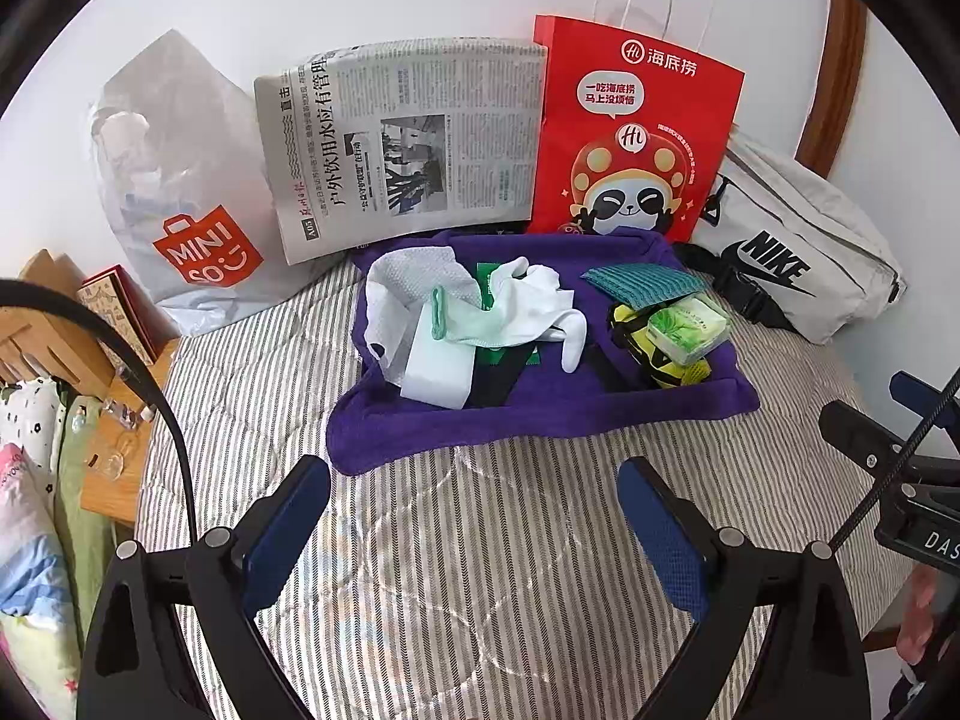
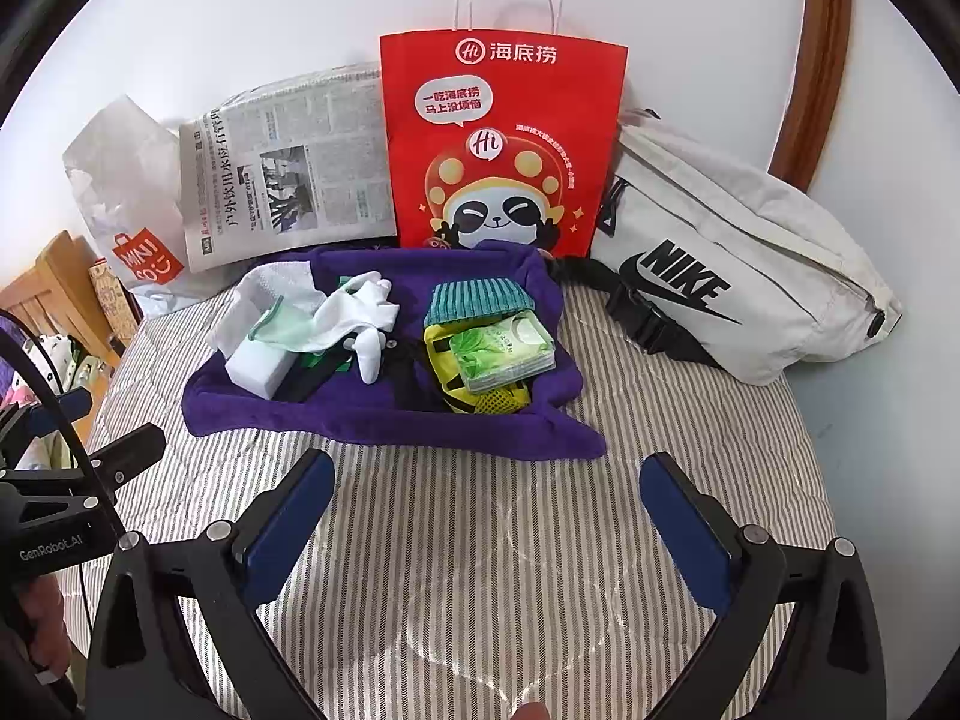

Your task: Organize soft objects

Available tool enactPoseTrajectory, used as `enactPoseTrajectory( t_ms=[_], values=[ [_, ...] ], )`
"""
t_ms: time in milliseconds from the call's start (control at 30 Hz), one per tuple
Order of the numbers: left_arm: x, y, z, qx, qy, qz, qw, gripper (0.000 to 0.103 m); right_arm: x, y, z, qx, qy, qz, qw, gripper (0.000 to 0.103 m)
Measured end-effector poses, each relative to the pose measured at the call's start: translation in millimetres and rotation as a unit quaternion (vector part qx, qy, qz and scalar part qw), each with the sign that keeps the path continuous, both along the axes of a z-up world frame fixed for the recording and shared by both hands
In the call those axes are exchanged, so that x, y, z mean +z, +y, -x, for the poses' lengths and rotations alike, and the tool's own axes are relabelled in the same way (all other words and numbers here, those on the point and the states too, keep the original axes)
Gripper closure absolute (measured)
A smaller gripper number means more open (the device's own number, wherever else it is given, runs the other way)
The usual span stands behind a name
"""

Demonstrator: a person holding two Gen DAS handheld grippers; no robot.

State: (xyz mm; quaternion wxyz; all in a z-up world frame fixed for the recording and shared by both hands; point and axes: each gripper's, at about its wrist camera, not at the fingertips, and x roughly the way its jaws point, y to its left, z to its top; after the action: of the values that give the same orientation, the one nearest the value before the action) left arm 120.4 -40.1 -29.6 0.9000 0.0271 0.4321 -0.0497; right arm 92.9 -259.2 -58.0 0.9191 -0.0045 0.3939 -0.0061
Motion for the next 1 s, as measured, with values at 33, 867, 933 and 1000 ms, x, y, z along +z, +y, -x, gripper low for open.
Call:
enactPoseTrajectory(
  t_ms=[33, 867, 933, 1000],
  values=[
    [0.1, -0.1, 0.2, 0.0, 0.0, -0.001, 1.0, 0.006, 0.2, 0.0, 0.1, 0.0, 0.0, 0.0, 1.0, 0.002],
    [-1.7, -0.9, 0.1, -0.004, 0.004, -0.001, 1.0, 0.006, 2.7, -1.2, 0.2, -0.004, 0.001, -0.002, 1.0, 0.002],
    [-1.7, -1.8, -1.0, -0.006, 0.004, -0.001, 1.0, 0.006, 2.3, -1.4, -0.3, -0.004, 0.002, -0.001, 1.0, 0.002],
    [-2.5, -1.6, -1.6, -0.007, 0.006, -0.002, 1.0, 0.006, 2.0, -0.5, -0.3, -0.003, 0.004, 0.002, 1.0, 0.002]
  ],
)
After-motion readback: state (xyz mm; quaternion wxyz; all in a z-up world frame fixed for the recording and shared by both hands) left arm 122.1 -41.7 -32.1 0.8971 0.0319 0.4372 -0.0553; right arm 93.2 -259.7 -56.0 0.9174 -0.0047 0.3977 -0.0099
